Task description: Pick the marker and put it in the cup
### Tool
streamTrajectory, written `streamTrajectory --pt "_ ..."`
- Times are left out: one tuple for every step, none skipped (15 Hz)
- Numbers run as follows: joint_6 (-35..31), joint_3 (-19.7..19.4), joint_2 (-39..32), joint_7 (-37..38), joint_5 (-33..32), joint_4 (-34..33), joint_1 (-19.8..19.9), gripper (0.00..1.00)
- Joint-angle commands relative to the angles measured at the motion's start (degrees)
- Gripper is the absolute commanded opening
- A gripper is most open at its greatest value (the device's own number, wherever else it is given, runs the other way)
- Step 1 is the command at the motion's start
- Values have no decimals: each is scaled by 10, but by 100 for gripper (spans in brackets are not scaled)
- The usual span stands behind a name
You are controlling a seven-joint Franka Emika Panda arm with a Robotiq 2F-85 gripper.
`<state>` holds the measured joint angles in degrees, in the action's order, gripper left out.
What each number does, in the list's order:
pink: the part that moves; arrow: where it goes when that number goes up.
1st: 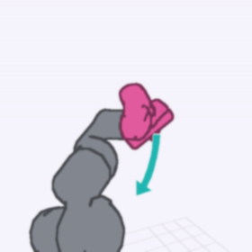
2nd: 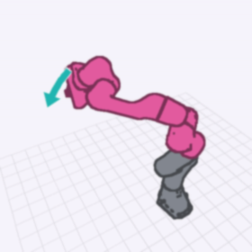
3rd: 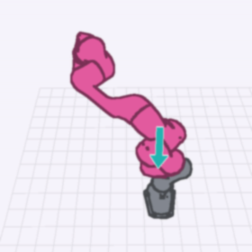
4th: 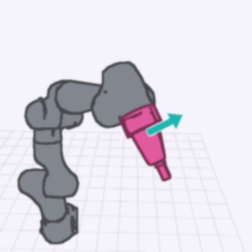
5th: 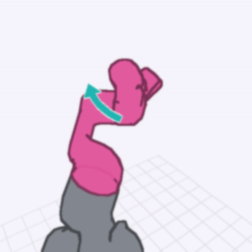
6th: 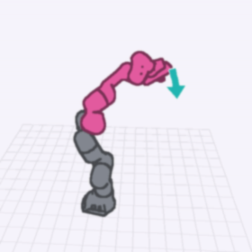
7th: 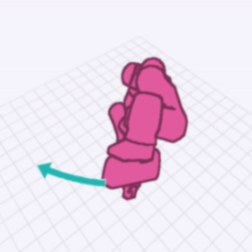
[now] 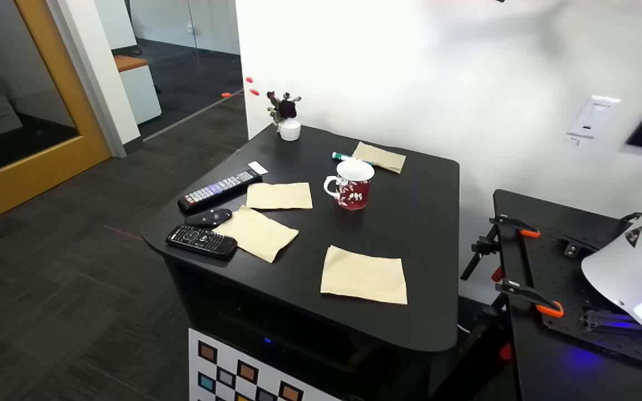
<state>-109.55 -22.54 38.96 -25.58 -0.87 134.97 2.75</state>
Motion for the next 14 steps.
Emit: streamTrajectory --pt "1 9 -4 -7 8 -1 12 100" --pt "1 9 -4 -7 8 -1 12 100" --pt "1 9 -4 -7 8 -1 12 100" --pt "1 9 -4 -7 8 -1 12 100" --pt "1 9 -4 -7 8 -1 12 100" --pt "1 9 -4 -7 8 -1 12 100" --pt "1 6 -12 -12 5 -8 11 100" --pt "3 3 -27 -20 -2 -20 10 100" --pt "3 1 -39 -27 -8 -27 10 100" --pt "3 -1 -53 -33 -14 -36 9 100" --pt "-3 0 -65 -35 -21 -41 12 100" --pt "-4 -2 -80 -46 -25 -49 11 100" --pt "-8 -1 -94 -50 -30 -56 13 100" --pt "-14 -1 -108 -58 -33 -61 13 100"
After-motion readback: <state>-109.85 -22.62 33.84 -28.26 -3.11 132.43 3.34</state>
